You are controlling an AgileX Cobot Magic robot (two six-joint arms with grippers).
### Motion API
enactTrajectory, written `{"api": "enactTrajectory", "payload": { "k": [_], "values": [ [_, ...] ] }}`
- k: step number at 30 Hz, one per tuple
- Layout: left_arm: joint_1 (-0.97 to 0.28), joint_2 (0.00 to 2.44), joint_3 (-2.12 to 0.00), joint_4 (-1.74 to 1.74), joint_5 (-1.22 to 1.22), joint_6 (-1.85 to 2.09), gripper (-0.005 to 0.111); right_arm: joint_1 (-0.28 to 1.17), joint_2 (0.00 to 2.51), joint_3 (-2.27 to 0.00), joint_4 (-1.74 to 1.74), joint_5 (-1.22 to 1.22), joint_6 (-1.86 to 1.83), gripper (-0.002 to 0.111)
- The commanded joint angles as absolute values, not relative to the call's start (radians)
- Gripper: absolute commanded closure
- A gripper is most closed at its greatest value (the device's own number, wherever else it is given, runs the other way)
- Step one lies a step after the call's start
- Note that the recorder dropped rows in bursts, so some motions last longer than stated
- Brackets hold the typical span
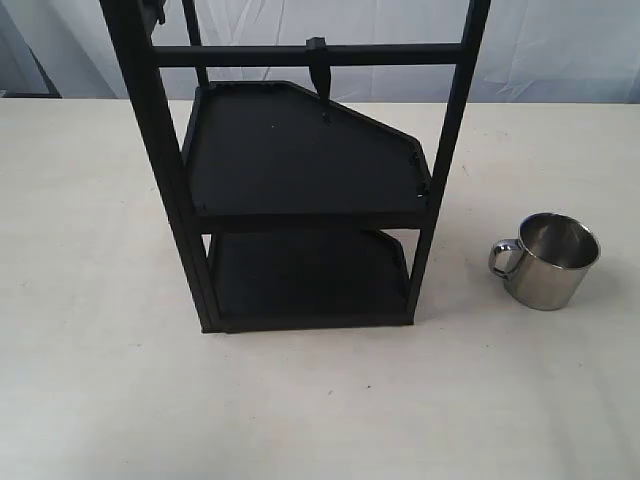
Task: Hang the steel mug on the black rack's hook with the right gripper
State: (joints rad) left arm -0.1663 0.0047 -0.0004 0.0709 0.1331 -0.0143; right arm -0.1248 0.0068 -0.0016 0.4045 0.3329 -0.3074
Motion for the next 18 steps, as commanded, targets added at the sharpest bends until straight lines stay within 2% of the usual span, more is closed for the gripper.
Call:
{"api": "enactTrajectory", "payload": {
  "k": [1,4,7,15,18],
  "values": [
    [-0.171,0.000,0.000,0.072,0.128,-0.017,0.105,-0.128,0.000,0.000,0.695,0.316,-0.177,0.062],
    [-0.171,0.000,0.000,0.072,0.128,-0.017,0.105,-0.128,0.000,0.000,1.118,0.306,-0.073,0.062],
    [-0.171,0.000,0.000,0.072,0.128,-0.017,0.105,-0.128,0.000,0.000,1.309,0.234,-0.073,0.062],
    [-0.171,0.000,0.000,0.072,0.128,-0.017,0.105,-0.128,0.000,0.000,1.368,-0.134,-0.077,0.062],
    [-0.171,0.000,0.000,0.072,0.128,-0.017,0.105,-0.128,0.000,0.000,1.441,-0.191,-0.068,0.062]
  ]
}}
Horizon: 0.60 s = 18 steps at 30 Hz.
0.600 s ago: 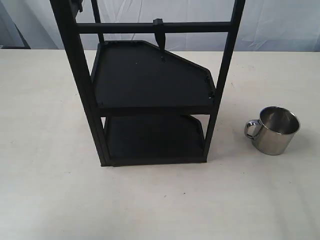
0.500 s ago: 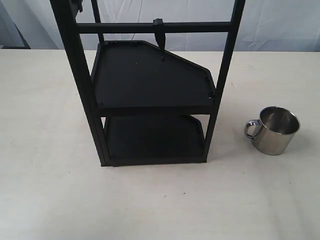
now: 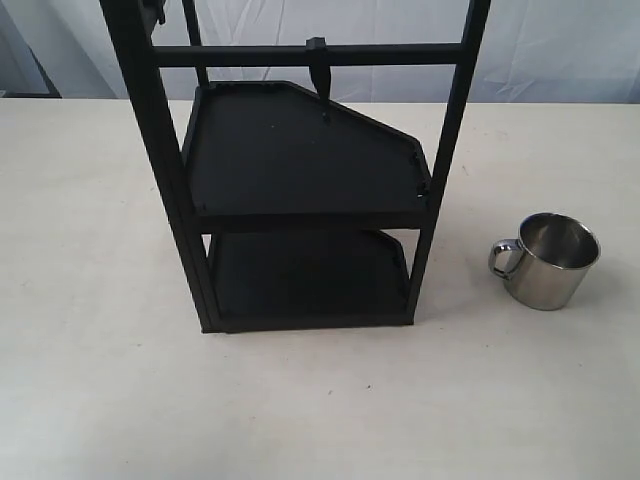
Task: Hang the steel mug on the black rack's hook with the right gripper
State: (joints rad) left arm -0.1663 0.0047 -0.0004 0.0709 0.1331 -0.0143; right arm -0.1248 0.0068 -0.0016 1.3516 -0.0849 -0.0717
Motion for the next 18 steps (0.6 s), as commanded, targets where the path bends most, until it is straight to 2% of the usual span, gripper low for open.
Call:
{"api": "enactTrajectory", "payload": {
  "k": [1,16,18],
  "values": [
    [-0.171,0.000,0.000,0.072,0.128,-0.017,0.105,-0.128,0.000,0.000,1.466,-0.184,-0.068,0.062],
    [-0.171,0.000,0.000,0.072,0.128,-0.017,0.105,-0.128,0.000,0.000,1.467,-0.110,-0.078,0.062],
    [-0.171,0.000,0.000,0.072,0.128,-0.017,0.105,-0.128,0.000,0.000,1.477,-0.032,0.007,0.062]
  ]
}}
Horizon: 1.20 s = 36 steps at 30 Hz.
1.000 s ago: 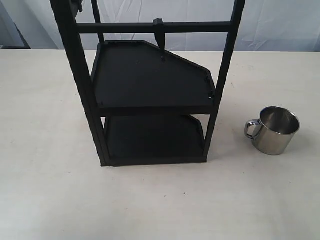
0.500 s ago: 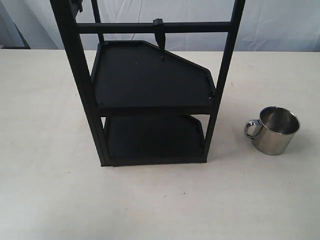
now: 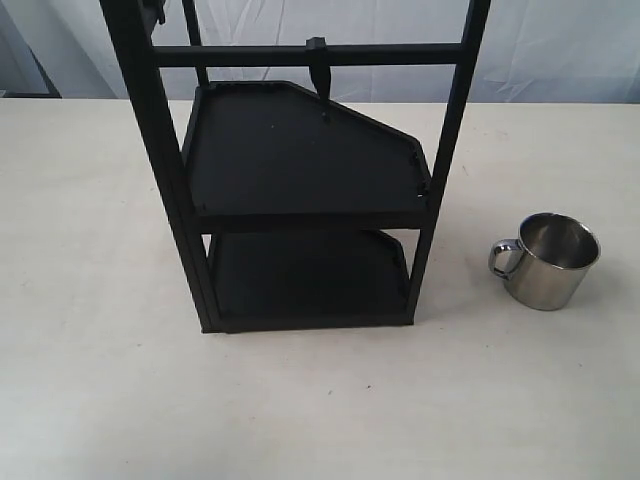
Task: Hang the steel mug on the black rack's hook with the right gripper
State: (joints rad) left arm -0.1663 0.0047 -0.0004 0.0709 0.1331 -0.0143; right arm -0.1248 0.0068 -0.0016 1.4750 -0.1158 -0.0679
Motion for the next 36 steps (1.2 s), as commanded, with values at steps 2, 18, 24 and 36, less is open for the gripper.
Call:
{"api": "enactTrajectory", "payload": {
  "k": [2,18,24,36],
  "values": [
    [-0.171,0.000,0.000,0.072,0.128,-0.017,0.105,-0.128,0.000,-0.049,1.386,0.087,-0.057,0.064],
    [-0.171,0.000,0.000,0.072,0.128,-0.017,0.105,-0.128,0.986,-0.698,0.371,0.653,-0.191,0.076],
    [-0.171,0.000,0.000,0.072,0.128,-0.017,0.105,-0.128,1.309,-0.902,0.165,0.812,-0.026,0.061],
    [-0.171,0.000,0.000,0.072,0.128,-0.017,0.105,-0.128,1.677,-0.994,0.191,0.710,-0.032,0.057]
  ]
}}
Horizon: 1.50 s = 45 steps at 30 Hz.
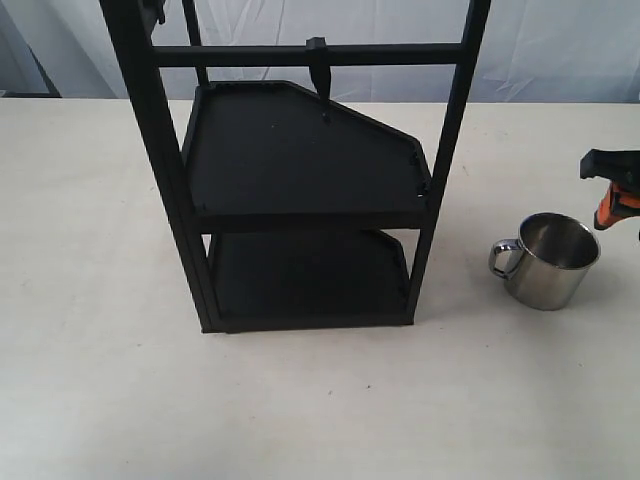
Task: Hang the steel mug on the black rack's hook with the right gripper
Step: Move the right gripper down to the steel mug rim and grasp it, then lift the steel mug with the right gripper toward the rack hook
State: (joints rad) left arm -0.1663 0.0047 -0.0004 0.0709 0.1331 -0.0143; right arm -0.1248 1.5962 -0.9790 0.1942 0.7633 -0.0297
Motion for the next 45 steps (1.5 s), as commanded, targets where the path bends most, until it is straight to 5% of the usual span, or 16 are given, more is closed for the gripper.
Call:
{"api": "enactTrajectory", "payload": {
  "k": [1,10,16,24,33,45],
  "values": [
    [-0.171,0.000,0.000,0.072,0.128,-0.017,0.105,-0.128,1.696,-0.994,0.199,0.695,-0.032,0.057],
    [-0.171,0.000,0.000,0.072,0.128,-0.017,0.105,-0.128,1.784,-0.994,0.242,0.546,-0.034,0.060],
    [-0.171,0.000,0.000,0.072,0.128,-0.017,0.105,-0.128,1.790,-0.994,0.271,0.558,-0.034,0.109],
    [-0.171,0.000,0.000,0.072,0.128,-0.017,0.105,-0.128,1.727,-0.959,0.276,0.781,-0.034,0.109],
    [-0.171,0.000,0.000,0.072,0.128,-0.017,0.105,-0.121,1.249,-0.759,0.447,0.942,-0.052,0.109],
    [-0.171,0.000,0.000,0.072,0.128,-0.017,0.105,0.133,0.944,-0.594,1.051,1.024,-0.077,0.109]
  ]
}}
